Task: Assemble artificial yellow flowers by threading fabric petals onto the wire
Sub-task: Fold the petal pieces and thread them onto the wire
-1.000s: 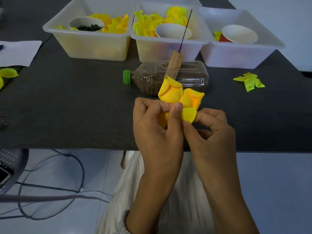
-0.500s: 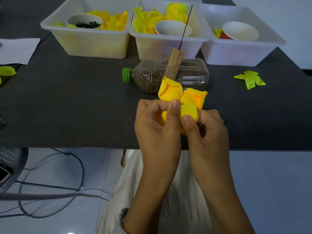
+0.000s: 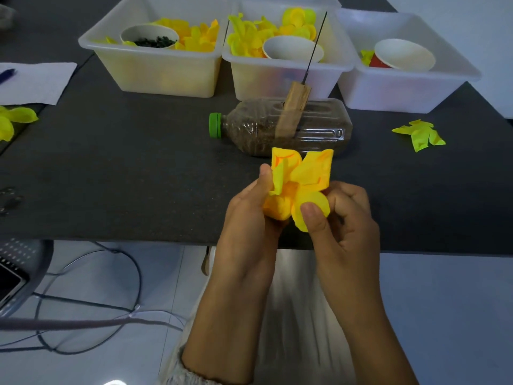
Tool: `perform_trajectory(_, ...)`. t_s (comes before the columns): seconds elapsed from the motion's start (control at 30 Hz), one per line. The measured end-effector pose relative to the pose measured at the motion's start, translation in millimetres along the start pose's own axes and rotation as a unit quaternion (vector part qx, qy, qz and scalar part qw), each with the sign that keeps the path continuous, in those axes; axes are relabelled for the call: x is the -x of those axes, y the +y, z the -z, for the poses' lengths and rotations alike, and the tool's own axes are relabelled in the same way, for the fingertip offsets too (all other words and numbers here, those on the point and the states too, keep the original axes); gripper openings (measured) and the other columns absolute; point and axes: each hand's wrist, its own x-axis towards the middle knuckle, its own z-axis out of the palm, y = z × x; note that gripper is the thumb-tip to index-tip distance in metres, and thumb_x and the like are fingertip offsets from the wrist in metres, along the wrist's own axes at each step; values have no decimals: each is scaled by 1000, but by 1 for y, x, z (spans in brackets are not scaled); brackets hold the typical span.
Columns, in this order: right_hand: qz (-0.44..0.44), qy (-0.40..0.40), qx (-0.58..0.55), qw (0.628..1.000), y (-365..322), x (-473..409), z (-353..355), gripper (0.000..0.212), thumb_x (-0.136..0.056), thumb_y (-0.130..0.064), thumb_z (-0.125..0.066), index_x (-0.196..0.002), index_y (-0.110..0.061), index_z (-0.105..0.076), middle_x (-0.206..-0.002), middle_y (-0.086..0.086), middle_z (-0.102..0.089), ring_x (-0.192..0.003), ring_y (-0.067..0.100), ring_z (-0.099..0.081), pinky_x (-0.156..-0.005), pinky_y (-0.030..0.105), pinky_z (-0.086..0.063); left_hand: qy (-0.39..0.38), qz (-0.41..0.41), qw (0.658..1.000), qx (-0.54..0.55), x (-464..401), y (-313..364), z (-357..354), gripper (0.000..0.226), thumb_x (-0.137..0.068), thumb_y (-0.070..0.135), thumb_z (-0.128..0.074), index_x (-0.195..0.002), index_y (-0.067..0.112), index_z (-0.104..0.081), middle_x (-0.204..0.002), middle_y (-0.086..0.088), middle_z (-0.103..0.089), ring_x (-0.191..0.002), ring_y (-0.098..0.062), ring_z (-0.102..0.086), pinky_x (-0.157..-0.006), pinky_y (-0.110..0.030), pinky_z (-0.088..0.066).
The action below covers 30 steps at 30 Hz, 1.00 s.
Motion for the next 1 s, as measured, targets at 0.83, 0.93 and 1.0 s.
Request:
perform_trajectory(0.83,2,85,74,994,-12,-13,23,34,-85,-26,-61,-59,-27,-38,-60,-9,-42,-57,8,-43,-49,13,-34,107,-300,881,-351,10,8,0,8,-88,28,-71,-86,20,-71,-99,1,-66,-92,-14,-65,-76,-29,-50)
perform_trajectory(0.93,-26,66,39,997,-8,-13,30,40,-84,-21,-63,-54,-28,-37,-53,-10,-40,-52,8,-40,-46,13,-31,95,-242,933,-249,9,13,5,21,-87,33,-63,-92,15,-72,-83,2,-73,-77,-9,-67,-70,-23,-51)
perform_trajectory(1.0,-32,43,16,998,-7,-12,30,39,-81,-22,-63,-52,-27,-39,-51,-9,-37,-49,8,-37,-44,14,-28,90,-207,952,-204,7,11,6,29,-86,37,-57,-91,12,-71,-71,4,-69,-66,-7,-62,-62,-21,-49)
